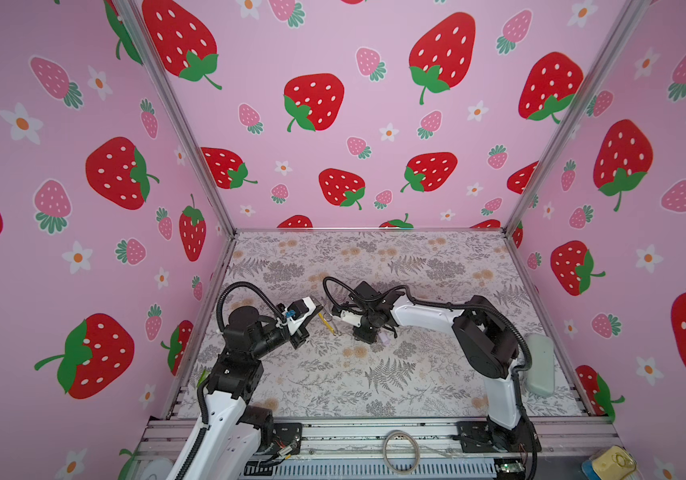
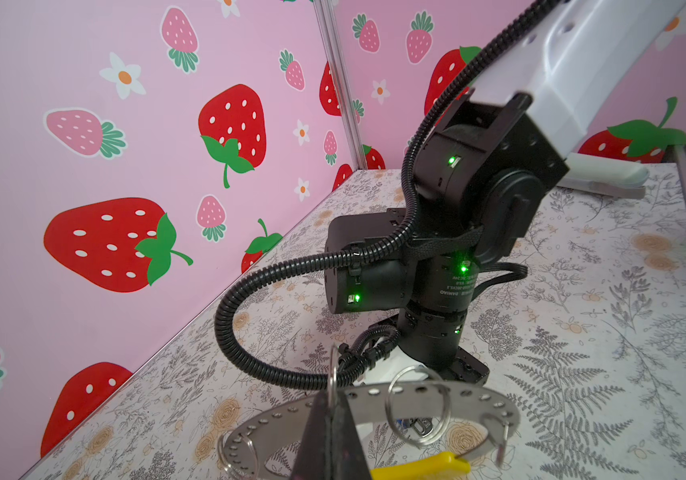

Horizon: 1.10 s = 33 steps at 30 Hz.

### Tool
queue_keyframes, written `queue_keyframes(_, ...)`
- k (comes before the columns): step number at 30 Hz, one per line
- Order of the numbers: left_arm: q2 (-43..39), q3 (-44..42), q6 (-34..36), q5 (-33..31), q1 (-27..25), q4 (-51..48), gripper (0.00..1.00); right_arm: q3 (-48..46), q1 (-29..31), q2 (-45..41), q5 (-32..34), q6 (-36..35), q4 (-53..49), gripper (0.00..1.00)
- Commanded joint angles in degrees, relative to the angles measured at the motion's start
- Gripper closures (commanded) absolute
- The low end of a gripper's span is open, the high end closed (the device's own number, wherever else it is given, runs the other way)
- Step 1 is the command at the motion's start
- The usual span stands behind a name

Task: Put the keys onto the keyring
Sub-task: 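Lift the blue-tag keys with the right gripper toward the held ring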

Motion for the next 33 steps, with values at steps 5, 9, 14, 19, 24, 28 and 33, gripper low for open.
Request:
queue_keyframes(5, -0.6, 0.7, -0.3, 1.6, 0.2, 0.8, 1.00, -4.8, -3.4, -11.7, -3.3, 1.4, 7.0, 0.94)
queue_keyframes(9, -0.4, 1.7, -0.8, 2.9, 0.2, 0.5, 1.00, -7.1, -4.8, -16.3, -3.7, -0.5, 9.4, 0.95)
queue_keyframes(14, 1.1, 3.3, -1.8, 5.3, -0.4, 0.4, 1.00, -9.4, -7.0, -21.9, -4.1, -2.4, 12.2, 0.95)
queue_keyframes(19, 3.5, 5.3, -1.7, 6.5, -2.1, -0.5, 1.00, -12.0, -8.5, -28.7, -5.4, -5.8, 16.1, 0.96)
queue_keyframes(24, 7.5, 8.7, -0.6, 6.4, -6.5, -2.4, 1.00, -13.8, -8.6, -35.5, -5.9, -10.1, 18.7, 0.96)
queue_keyframes(28, 10.4, 11.4, 0.8, 5.9, -9.3, -3.4, 1.00, -16.5, -8.5, -41.8, -6.5, -13.4, 22.0, 0.96)
queue_keyframes(33, 13.7, 15.6, 4.5, 5.5, -12.5, -6.8, 1.00, -21.4, -8.2, -47.7, -10.5, -18.9, 26.1, 0.98)
